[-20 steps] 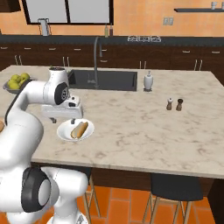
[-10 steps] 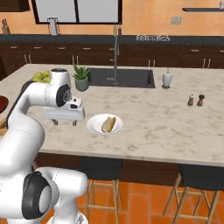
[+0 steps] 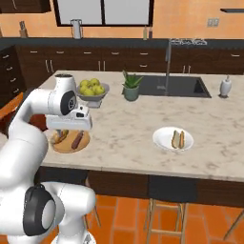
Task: Place one bun and one sausage from the bowl on each plate.
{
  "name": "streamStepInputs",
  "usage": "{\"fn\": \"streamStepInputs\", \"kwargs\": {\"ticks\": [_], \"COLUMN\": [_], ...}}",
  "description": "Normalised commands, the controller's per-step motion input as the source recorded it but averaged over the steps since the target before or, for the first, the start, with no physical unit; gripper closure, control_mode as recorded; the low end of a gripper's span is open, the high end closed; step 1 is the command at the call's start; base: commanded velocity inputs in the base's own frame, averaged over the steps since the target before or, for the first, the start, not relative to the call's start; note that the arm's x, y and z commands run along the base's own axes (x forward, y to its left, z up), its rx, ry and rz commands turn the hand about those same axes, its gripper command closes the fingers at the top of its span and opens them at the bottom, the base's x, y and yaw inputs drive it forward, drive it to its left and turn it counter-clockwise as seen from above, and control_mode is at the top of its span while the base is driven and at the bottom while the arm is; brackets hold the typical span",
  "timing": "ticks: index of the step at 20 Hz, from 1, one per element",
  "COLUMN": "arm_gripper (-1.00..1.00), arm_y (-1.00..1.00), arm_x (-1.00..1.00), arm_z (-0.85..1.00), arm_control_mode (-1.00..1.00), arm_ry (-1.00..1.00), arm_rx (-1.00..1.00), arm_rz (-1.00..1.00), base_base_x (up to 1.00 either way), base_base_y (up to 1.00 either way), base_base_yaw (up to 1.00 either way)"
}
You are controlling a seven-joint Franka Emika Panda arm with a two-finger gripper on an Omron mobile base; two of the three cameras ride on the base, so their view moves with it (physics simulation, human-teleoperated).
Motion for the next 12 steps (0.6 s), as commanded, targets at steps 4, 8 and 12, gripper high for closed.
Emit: {"fn": "streamStepInputs", "kwargs": {"ticks": [4, 8, 12], "arm_gripper": [-1.00, -1.00, -1.00], "arm_y": [0.00, 0.00, 0.00], "arm_x": [0.00, 0.00, 0.00], "arm_z": [0.00, 0.00, 0.00], "arm_control_mode": [1.00, 1.00, 1.00], "arm_ry": [0.00, 0.00, 0.00], "arm_rx": [0.00, 0.00, 0.00], "arm_rz": [0.00, 0.00, 0.00], "base_base_x": [0.00, 0.14, 0.31], "base_base_y": [1.00, 0.86, 0.57], "base_base_yaw": [0.00, 0.00, 0.00]}}
